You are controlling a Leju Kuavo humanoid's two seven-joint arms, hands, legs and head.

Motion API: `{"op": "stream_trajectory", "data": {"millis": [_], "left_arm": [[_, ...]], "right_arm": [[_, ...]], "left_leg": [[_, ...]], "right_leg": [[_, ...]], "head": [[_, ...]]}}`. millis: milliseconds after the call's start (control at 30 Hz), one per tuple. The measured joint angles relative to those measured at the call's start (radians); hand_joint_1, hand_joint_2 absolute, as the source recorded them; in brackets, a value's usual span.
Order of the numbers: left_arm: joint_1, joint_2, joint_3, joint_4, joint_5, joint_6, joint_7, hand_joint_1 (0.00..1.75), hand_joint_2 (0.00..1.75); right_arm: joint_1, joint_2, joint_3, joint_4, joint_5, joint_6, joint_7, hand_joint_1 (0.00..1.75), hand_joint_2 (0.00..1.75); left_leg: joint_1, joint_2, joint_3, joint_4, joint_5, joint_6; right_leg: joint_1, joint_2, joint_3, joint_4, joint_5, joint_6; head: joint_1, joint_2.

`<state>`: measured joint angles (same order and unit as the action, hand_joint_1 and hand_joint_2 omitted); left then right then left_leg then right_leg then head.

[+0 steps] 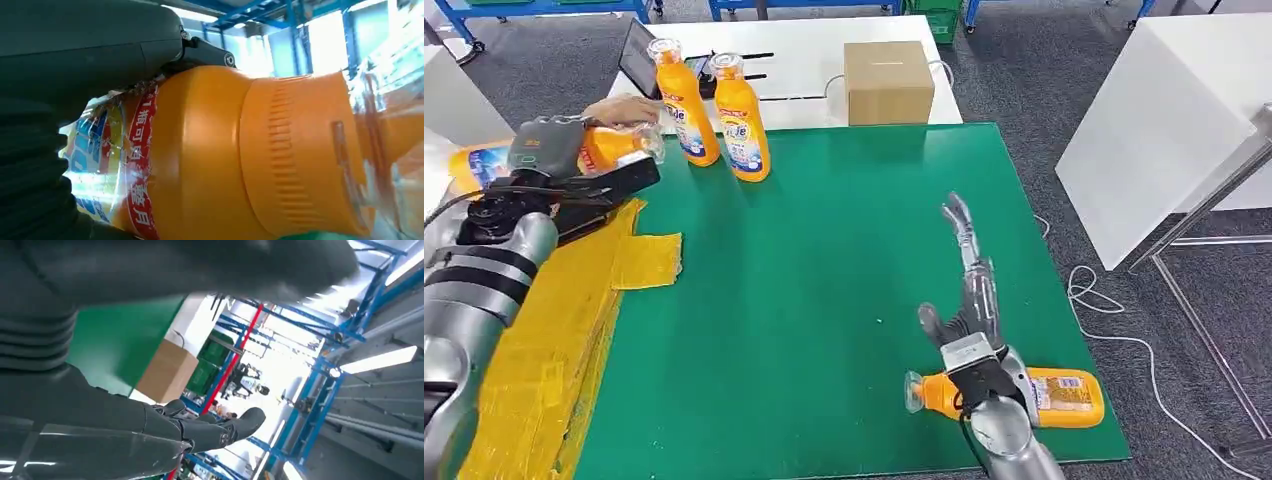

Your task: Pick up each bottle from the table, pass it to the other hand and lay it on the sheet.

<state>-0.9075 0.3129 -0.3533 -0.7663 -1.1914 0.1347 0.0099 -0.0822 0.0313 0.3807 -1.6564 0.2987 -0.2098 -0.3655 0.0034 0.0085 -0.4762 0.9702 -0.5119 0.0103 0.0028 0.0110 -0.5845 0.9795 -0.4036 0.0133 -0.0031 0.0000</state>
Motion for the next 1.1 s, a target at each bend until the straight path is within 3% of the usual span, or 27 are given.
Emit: {"op": "stream_trajectory", "data": {"millis": [67,100,333,467,833,1100], "left_arm": [[-0.011,0.015,-0.012,0.042,-0.011,0.0,0.003,1.75,1.75],[-0.014,0.02,-0.016,0.062,-0.015,0.0,0.004,1.75,1.75],[-0.025,0.042,-0.059,0.18,-0.087,-0.058,0.009,1.75,1.75],[0.025,0.037,-0.066,0.242,-0.059,-0.045,-0.022,1.75,1.75],[0.166,-0.044,-0.029,0.288,0.068,0.027,-0.041,1.75,1.75],[0.19,-0.069,0.026,0.288,0.098,0.041,-0.058,1.75,1.75]], "right_arm": [[0.006,-0.002,-0.008,-0.013,0.0,0.003,-0.001,0.0,0.0],[0.008,-0.002,-0.013,-0.02,0.0,0.004,-0.001,0.0,1.75],[0.016,-0.004,-0.031,-0.035,-0.003,0.004,-0.001,0.0,1.75],[0.02,-0.006,-0.04,-0.036,-0.003,0.006,0.0,0.0,1.75],[0.02,-0.005,-0.043,-0.034,0.001,0.017,0.018,0.0,1.75],[0.019,-0.005,-0.043,-0.027,0.003,0.017,0.02,0.0,1.75]], "left_leg": [[0.0,0.0,0.0,0.0,0.0,0.0],[0.0,0.0,0.0,0.0,0.0,0.0],[0.0,0.0,0.0,0.0,0.0,0.0],[-0.001,0.0,0.0,0.0,0.0,0.0],[-0.001,-0.001,-0.001,0.0,0.0,0.0],[-0.001,-0.001,-0.001,0.0,0.0,0.0]], "right_leg": [[0.0,0.0,0.0,0.0,0.0,0.0],[0.0,0.0,0.0,0.0,0.0,0.0],[-0.002,0.0,0.0,0.0,0.0,0.0],[-0.001,0.0,0.0,0.0,0.0,0.0],[-0.001,0.0,0.0,0.0,0.0,0.0],[-0.001,0.0,0.0,0.0,0.0,0.0]], "head": [[0.0,0.0],[0.0,0.0],[0.0,0.0],[0.0,0.0],[0.0,0.0],[0.0,0.0]]}}
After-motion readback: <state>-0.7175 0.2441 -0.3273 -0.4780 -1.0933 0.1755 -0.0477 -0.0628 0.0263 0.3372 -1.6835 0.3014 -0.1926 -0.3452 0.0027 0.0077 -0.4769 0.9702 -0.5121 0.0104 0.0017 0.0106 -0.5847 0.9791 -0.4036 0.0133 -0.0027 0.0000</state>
